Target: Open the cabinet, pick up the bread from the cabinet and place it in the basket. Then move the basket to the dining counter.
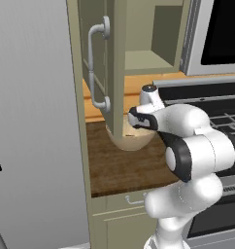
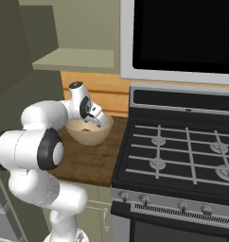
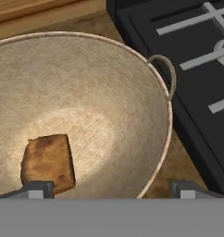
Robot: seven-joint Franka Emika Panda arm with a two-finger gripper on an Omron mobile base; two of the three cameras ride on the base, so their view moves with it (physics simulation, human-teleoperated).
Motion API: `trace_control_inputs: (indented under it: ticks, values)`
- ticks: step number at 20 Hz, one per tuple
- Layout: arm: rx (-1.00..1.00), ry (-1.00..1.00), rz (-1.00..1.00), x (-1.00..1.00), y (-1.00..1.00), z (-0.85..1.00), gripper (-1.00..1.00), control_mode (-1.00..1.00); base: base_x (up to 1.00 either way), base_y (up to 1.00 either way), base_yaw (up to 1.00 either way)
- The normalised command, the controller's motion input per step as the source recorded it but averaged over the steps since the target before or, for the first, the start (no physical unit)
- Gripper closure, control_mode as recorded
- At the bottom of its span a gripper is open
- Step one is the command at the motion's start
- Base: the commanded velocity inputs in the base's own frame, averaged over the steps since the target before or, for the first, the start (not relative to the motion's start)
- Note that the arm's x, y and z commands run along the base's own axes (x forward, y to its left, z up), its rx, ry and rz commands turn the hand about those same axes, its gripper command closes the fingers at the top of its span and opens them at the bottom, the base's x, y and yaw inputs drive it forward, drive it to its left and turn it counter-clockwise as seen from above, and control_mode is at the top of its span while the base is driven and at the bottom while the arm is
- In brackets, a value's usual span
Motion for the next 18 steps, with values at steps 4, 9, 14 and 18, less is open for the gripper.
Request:
trace_control_inputs:
  ticks: [4, 9, 14, 18]
  values:
    - [0.10, 0.00, -0.30, -0.58, -0.30, 0.20, -1.00, -1.00, 0.00, 0.00, 0.00]
    - [0.19, 0.09, -0.09, -0.15, 0.00, 0.00, -1.00, -1.00, 0.00, 0.00, 0.00]
    - [0.13, 0.09, -0.01, 0.04, 0.00, -0.03, -1.00, -1.00, 0.00, 0.00, 0.00]
    - [0.08, 0.07, -0.06, 0.37, 0.00, -0.11, -1.00, -1.00, 0.00, 0.00, 0.00]
